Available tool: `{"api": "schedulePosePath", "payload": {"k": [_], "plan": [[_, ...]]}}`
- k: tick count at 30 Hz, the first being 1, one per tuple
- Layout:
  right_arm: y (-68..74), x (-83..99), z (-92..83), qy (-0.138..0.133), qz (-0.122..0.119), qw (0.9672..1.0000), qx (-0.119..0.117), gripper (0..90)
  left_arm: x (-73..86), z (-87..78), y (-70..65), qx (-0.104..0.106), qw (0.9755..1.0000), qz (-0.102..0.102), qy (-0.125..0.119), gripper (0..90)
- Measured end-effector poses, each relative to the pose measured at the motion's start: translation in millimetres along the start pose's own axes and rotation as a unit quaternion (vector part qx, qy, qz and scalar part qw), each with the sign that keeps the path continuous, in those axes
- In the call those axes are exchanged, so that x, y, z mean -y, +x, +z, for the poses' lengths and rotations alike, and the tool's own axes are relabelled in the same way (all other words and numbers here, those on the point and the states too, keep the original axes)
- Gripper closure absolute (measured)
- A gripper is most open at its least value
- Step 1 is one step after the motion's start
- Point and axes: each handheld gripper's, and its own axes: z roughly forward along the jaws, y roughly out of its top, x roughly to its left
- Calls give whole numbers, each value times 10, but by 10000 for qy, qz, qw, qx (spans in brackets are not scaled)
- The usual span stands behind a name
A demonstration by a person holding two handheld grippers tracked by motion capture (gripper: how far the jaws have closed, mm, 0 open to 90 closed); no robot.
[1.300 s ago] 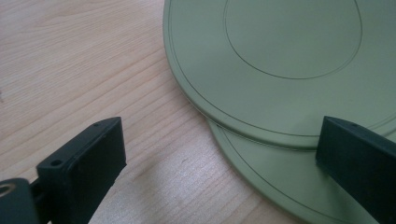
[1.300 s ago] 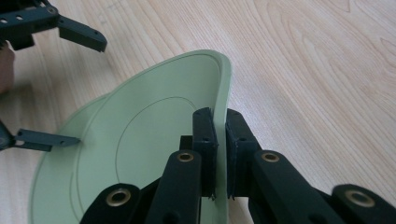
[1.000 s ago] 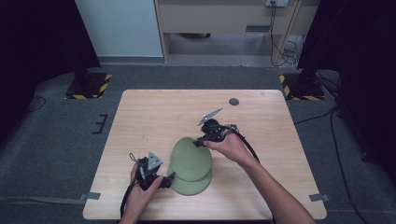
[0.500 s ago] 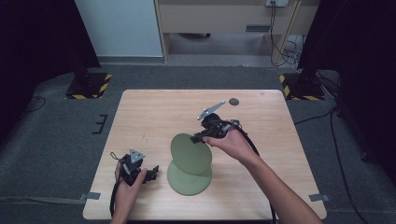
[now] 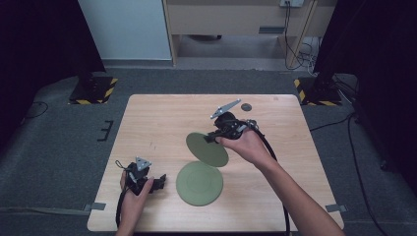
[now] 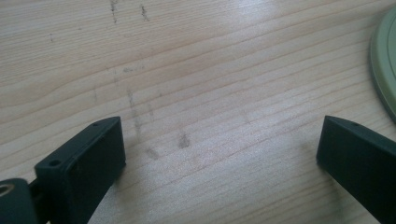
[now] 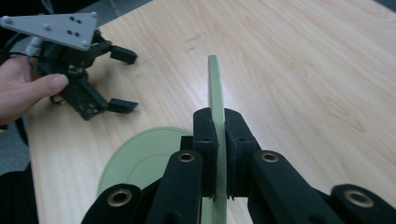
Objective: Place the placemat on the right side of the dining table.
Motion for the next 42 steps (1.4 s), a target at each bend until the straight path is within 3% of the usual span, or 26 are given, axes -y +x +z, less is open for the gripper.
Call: {"api": "schedulePosePath", "payload": {"k": [8,18,33,42], "plan": [[-49,-65,-109,-46,28,9996,274,857,-1,1,-1,-2,10000,-5,1,0],[-257,-43,-223,-112,333,9977,587,858,-3,4,-1,9,10000,-10,7,0],[-588,23,-357,-174,685,9907,1167,857,-4,5,-2,3,10000,-17,10,0],[-714,53,-427,-175,832,9871,1356,857,-6,6,-2,5,10000,-17,14,0]]}}
